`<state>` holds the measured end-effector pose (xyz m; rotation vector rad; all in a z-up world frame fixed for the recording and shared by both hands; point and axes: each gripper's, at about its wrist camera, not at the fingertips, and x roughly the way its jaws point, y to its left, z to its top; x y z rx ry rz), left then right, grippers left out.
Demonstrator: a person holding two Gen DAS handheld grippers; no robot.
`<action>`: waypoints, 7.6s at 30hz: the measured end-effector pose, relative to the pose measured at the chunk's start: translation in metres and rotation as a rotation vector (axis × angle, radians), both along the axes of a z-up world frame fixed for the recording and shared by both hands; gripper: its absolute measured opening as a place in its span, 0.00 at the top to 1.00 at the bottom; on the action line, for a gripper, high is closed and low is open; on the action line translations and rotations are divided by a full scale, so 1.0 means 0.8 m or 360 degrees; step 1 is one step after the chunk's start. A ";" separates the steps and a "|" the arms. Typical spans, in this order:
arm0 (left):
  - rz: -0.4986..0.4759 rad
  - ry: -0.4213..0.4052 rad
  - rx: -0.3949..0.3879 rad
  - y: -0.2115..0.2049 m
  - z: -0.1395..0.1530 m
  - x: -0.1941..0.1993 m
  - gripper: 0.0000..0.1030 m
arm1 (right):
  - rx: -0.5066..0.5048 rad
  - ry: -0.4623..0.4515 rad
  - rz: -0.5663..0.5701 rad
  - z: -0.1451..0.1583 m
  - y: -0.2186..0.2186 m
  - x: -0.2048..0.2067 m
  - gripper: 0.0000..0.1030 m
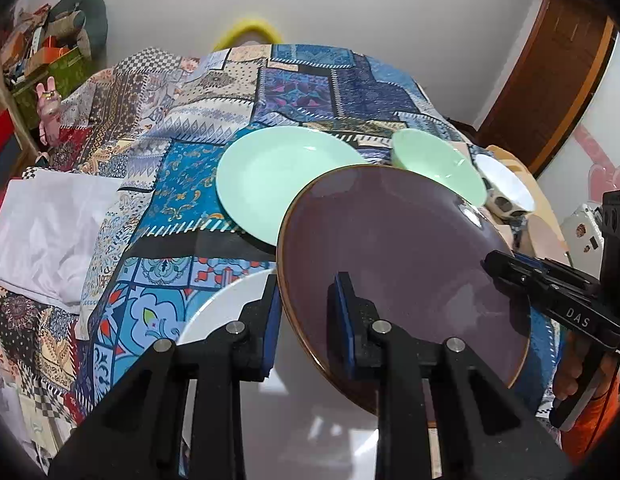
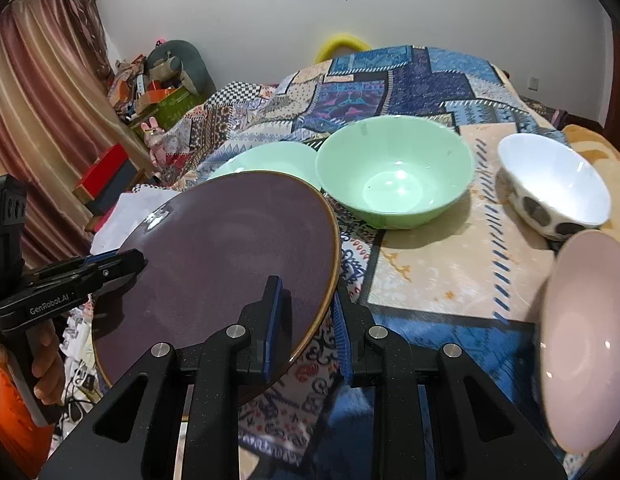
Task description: Organize plates and bowls
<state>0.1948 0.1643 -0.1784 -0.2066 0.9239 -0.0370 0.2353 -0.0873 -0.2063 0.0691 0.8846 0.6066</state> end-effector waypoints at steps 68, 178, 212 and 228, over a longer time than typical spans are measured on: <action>-0.0171 0.0306 0.0017 -0.168 -0.075 -0.015 0.75 | -0.0033 0.0165 -0.0232 -0.064 -0.148 -0.058 0.79; 0.0318 0.0324 -0.0232 0.071 -0.085 -0.114 0.77 | -0.0366 0.0172 0.0464 -0.067 0.117 0.000 0.80; 0.0199 0.0095 -0.0180 0.004 -0.009 -0.109 0.77 | -0.0160 0.0056 0.0212 -0.002 0.022 -0.030 0.81; 0.0064 0.0110 -0.0182 -0.065 -0.005 -0.084 0.77 | -0.0129 0.0064 0.0065 0.001 -0.057 -0.037 0.81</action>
